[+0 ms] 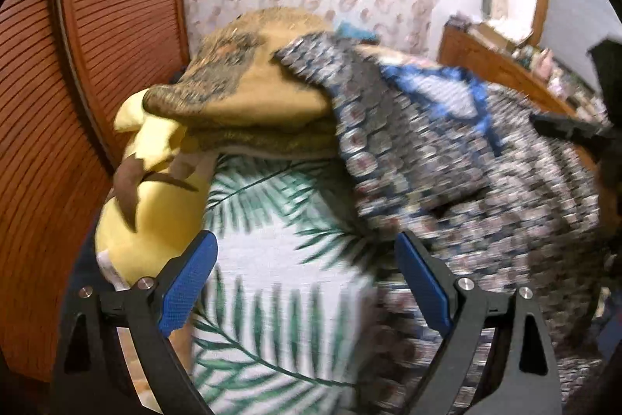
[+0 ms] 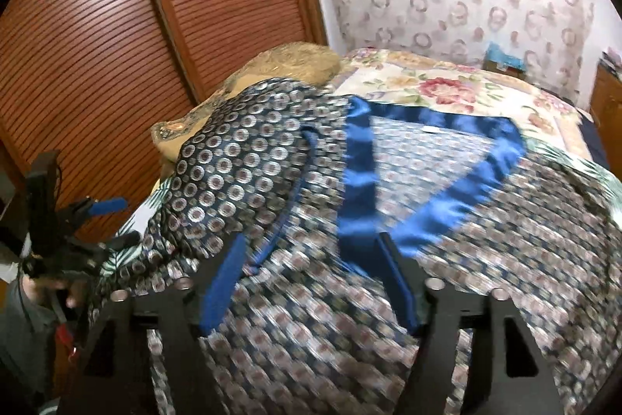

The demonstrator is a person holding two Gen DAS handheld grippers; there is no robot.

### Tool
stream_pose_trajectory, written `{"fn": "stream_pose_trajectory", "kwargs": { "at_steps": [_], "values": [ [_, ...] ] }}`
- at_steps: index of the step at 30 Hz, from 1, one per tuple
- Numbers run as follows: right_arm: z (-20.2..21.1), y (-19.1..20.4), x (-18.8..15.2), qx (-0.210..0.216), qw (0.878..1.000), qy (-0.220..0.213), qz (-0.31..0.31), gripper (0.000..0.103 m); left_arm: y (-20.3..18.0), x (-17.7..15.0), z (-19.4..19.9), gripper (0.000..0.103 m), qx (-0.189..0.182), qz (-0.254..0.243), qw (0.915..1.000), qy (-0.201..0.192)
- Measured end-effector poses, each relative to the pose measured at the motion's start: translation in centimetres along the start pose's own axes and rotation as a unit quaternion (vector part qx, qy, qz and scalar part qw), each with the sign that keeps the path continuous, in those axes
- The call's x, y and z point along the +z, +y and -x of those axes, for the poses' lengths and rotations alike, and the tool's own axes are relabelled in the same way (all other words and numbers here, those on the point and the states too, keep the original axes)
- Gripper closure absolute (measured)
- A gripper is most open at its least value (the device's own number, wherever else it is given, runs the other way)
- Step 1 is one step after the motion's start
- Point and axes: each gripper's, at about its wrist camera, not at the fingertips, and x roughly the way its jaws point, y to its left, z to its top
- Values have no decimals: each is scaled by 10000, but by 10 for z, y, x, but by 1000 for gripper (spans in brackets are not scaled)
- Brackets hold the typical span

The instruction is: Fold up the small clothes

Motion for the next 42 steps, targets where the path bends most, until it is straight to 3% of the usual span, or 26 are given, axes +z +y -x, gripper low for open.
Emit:
{"fn": "stream_pose_trajectory", "kwargs": {
  "at_steps": [5, 7, 12, 14, 15, 16, 21, 27, 31, 35, 37, 42],
  "values": [
    [41, -27, -31, -516, 9986, -102, -100, 30, -25, 4, 5, 12, -410, -219, 9989, 26],
    [54, -39, -46, -656, 9975, -106, -218, 30, -31, 4, -5, 30, -368, -321, 9986, 181],
    [72, -53, -83, -970, 9948, 66, -311, 30, -30, 7, -36, 55, -506, -133, 9964, 662],
    [70, -56, -88, -1035, 9939, 151, -340, 30, -28, 7, -38, 72, -485, -93, 9966, 655],
    [69, -56, -93, -1055, 9936, 186, -360, 30, -28, 7, -37, 89, -467, -78, 9968, 645],
    [67, -55, -96, -1063, 9934, 208, -371, 30, -27, 8, -35, 93, -434, -63, 9971, 625],
    [61, -54, -101, -1019, 9935, 288, -428, 30, -6, 15, -9, 93, 115, 102, 9996, 220],
    [62, -55, -98, -1058, 9934, 293, -343, 30, 10, 14, 4, 93, 216, 119, 9996, 170],
    [61, -58, -99, -1040, 9935, 263, -376, 30, 9, 12, 12, 82, 401, 76, 9991, 123],
    [61, -63, -97, -957, 9940, 255, -474, 30, 0, 16, 25, 71, 184, -9, 9998, -73],
    [60, -66, -97, -947, 9940, 243, -493, 30, -11, 18, 30, 57, 53, -117, 9998, -171],
    [59, -65, -98, -1004, 9935, 252, -463, 30, -55, 23, 21, 55, -584, -594, 9964, -151]
  ]
}}
